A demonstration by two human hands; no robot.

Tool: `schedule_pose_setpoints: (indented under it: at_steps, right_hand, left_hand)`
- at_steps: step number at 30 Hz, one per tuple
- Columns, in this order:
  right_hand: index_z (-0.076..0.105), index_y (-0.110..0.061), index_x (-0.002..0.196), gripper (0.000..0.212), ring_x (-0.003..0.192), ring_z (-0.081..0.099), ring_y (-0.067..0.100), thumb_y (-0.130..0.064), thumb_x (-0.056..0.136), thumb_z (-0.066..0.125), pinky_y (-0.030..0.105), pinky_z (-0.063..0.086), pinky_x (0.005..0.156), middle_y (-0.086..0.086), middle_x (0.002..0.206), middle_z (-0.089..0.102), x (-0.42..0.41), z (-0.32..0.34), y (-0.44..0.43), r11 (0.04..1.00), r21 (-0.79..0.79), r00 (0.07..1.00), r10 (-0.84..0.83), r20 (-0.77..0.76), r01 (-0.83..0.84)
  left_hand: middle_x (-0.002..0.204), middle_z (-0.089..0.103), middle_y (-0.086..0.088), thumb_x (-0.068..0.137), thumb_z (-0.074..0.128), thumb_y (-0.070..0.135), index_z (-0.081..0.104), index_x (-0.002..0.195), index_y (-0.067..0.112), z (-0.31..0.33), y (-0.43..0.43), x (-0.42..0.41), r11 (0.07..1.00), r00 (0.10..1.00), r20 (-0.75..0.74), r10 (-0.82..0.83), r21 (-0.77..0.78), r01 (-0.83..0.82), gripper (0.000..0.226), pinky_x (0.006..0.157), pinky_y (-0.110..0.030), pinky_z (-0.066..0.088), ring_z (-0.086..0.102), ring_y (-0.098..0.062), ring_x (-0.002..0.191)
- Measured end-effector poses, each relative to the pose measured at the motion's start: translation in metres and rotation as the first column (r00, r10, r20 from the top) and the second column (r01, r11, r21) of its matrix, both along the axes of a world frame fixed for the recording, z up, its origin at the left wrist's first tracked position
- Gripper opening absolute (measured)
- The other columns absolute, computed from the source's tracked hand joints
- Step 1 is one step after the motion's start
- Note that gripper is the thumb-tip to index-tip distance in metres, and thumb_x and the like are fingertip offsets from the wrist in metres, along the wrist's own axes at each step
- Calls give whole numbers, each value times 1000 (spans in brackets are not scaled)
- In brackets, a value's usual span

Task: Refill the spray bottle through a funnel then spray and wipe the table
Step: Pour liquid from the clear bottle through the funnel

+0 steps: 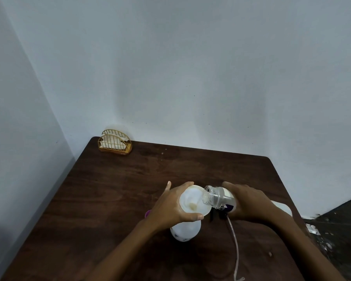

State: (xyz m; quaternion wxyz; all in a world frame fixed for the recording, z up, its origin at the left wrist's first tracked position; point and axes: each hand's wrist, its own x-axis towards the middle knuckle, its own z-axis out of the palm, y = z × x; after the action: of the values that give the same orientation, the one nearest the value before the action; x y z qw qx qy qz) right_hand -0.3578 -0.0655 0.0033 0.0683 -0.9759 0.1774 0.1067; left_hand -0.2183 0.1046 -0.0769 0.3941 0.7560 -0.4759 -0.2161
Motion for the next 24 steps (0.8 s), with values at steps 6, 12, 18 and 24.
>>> schedule_pose_setpoints:
  at_steps: [6,12,18,24]
  right_hand:
    - [47,-30,103,40,82,57,10,-40,72,71,16,35,55,-10,96,62,1,1,0,1000,2,1000,1,4,-1]
    - [47,-30,103,41,84,59,11,-41,72,71,16,37,56,-10,96,63,1,1,-1,1000,-13,1000,3,-4,-3]
    - [47,-29,107,44,85,59,12,-39,71,71,19,42,60,-10,99,63,1,-1,-4,1000,-15,1000,-6,-13,6]
    - [47,-30,106,44,86,60,11,-39,71,72,21,46,64,-11,98,63,2,-2,-5,1000,-10,1000,-13,-16,13]
  left_hand:
    - [140,45,18,69,72,58,38,140,28,3,-1,0,1000,1000,2,3,-1,-3,84,115,-32,-8,40,2,127]
    - [140,47,15,66,67,64,35,142,28,-1,-1,0,1000,1000,10,8,8,-8,90,117,-33,-7,41,0,128]
    - [141,46,14,68,68,61,36,141,27,-1,-2,0,1000,1000,11,1,13,-1,87,117,-34,-7,40,-1,129]
    - [143,44,15,66,68,64,34,142,28,-2,-3,1,1000,1000,1,8,12,-8,91,118,-35,-7,39,0,131]
